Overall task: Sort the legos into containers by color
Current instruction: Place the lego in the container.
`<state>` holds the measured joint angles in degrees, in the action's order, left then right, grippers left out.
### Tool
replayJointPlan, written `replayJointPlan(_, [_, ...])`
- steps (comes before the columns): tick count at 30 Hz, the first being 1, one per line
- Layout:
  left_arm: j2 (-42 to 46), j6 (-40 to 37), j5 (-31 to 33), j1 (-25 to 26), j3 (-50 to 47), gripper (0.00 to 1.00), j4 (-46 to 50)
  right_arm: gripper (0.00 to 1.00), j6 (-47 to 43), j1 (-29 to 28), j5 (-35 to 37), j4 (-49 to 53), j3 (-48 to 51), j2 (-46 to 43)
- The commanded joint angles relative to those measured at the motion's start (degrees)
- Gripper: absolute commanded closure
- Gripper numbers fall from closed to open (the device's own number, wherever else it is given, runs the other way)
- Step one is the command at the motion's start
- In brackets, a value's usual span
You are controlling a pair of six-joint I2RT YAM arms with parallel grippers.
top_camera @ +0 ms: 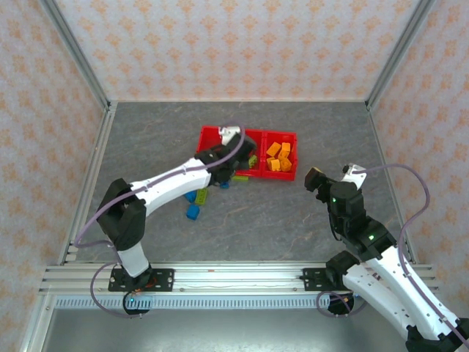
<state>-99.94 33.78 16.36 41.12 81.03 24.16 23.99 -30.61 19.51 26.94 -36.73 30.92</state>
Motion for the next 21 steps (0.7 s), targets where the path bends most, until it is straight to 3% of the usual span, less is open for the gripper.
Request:
replayJointPlan(1, [-2.33, -6.12, 1.90, -4.89, 3.95, 0.72, 4.27, 0.00, -0.68, -0.42, 0.69, -0.92, 0.47, -0.26])
replayJointPlan(7, [-8.96, -9.20, -0.71, -11.13, 10.01, 0.71, 4.89, 0.00, -0.70, -0.42, 0.55, -0.90, 0.51, -0.24])
replayJointPlan(13, [-17.72, -11.44, -2.15, -13.44, 14.90, 0.59, 4.52, 0.00, -0.69, -0.42, 0.55, -1.01, 0.52, -0.24])
replayJointPlan(17, [-20.36, -12.16, -1.97, -14.10, 17.31, 0.44, 5.41, 0.00, -0.77, -0.42, 0.38, -1.00, 0.37, -0.40])
replayJointPlan(21, [-16.53, -12.19, -1.34, -14.13, 14.78, 0.24, 3.31, 0.00, -0.74, -0.46, 0.36, -1.08, 0.48, -0.77])
